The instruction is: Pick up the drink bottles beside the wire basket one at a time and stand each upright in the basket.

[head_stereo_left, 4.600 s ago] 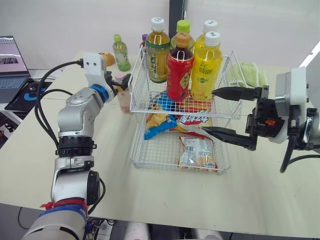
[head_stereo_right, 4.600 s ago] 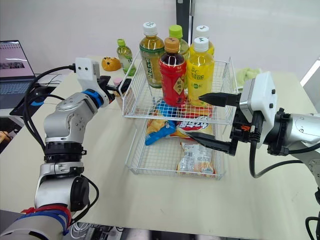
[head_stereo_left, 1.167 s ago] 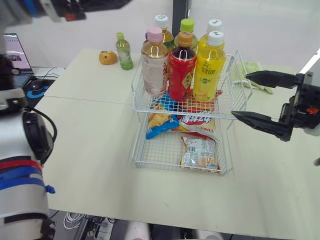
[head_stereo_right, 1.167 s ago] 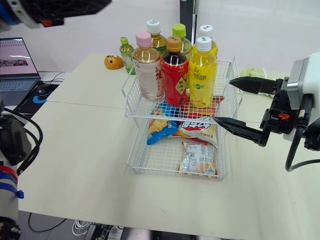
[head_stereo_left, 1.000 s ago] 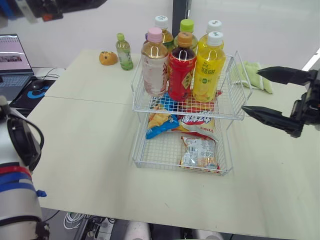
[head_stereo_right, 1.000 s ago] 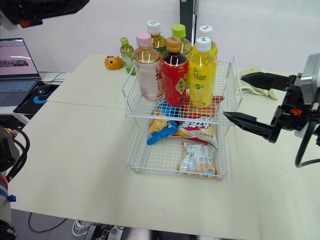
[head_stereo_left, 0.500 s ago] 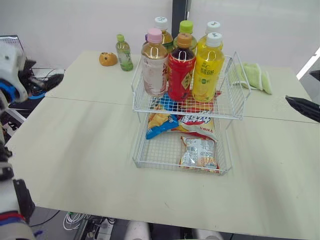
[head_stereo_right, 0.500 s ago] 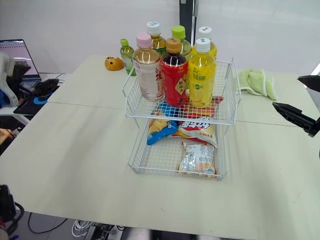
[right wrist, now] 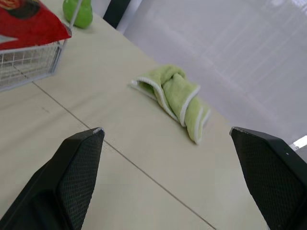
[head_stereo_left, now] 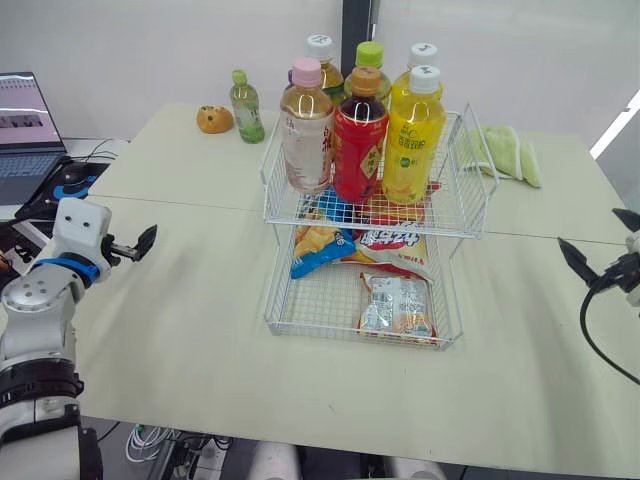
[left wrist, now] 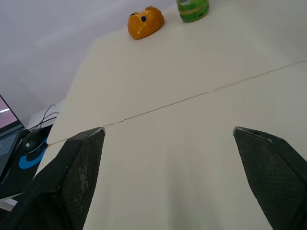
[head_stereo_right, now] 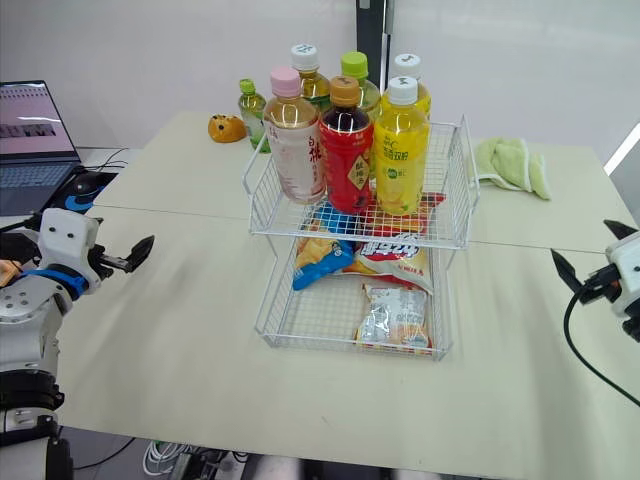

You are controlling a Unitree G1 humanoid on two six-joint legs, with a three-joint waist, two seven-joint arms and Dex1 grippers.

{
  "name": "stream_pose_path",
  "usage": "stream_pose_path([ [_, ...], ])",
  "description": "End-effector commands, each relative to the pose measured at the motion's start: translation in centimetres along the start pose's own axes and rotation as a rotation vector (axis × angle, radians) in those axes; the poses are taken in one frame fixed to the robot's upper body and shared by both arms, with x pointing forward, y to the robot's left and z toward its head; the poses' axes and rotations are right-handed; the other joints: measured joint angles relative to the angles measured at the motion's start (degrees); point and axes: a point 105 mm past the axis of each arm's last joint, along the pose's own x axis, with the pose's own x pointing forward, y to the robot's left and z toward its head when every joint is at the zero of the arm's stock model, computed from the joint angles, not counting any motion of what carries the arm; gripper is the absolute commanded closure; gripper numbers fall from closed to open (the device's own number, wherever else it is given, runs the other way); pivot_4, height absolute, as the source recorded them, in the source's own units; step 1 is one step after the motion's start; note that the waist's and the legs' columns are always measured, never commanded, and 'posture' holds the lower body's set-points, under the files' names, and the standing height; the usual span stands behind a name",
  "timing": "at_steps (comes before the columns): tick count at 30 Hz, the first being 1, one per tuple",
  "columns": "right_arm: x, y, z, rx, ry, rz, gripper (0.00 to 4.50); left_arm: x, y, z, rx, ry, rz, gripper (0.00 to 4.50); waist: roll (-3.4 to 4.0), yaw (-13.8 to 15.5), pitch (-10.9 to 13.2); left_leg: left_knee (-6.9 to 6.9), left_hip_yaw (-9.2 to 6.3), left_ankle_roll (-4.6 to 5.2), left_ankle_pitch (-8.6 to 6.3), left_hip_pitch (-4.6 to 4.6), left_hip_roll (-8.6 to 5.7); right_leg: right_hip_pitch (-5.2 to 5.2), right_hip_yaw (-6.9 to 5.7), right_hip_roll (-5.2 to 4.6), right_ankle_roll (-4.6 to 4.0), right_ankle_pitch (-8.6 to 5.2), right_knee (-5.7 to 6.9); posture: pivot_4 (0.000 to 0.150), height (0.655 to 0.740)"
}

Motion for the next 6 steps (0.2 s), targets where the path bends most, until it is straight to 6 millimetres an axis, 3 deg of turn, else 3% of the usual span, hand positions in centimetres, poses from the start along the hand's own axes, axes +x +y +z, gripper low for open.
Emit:
stream_pose_path([
  [1,-0.23,-0.29,-0.22,-0.02,-0.015,-0.011,0.0,0.35,-0.13,1.08,0.015,-0.043,0.008,0.05,0.0,-0.1,0.0,0.0,-0.01,0.0,0.0,0.0,0.0,0.01,0.0,0.0,0.0,0.0,0.02,0.15,0.7155],
  [6,-0.18,-0.52,-0.95,-0.006,-0.004,-0.016,0.0,0.75,-1.08,1.01,-0.025,-0.049,-0.037,0.05,0.0,-0.17,0.0,0.0,0.0,0.0,0.0,0.06,0.0,0.02,0.0,0.0,0.0,0.0,0.08,0.15,0.7155],
])
